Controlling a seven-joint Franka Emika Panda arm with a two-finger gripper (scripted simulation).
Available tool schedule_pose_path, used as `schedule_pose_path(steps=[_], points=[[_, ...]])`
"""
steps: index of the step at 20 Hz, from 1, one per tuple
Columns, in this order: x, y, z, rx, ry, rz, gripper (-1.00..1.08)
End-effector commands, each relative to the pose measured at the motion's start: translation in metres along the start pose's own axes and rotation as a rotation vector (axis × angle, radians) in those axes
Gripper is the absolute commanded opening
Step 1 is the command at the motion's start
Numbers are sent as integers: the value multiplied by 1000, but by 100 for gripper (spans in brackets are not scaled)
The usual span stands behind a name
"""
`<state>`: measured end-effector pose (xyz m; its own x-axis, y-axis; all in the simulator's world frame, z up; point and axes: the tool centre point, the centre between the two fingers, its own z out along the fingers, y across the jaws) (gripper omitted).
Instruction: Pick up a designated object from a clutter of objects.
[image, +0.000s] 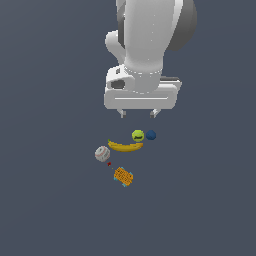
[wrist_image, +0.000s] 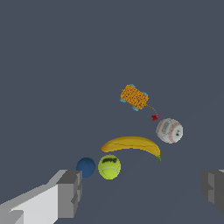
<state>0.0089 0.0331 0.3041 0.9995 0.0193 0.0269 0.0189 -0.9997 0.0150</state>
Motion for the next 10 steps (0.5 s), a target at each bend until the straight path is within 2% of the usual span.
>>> schedule_pose_path(steps=[1, 10], points=[[-2, -1, 11, 0, -2, 24, 100], [-22, -10, 74, 3, -9, 178, 100]])
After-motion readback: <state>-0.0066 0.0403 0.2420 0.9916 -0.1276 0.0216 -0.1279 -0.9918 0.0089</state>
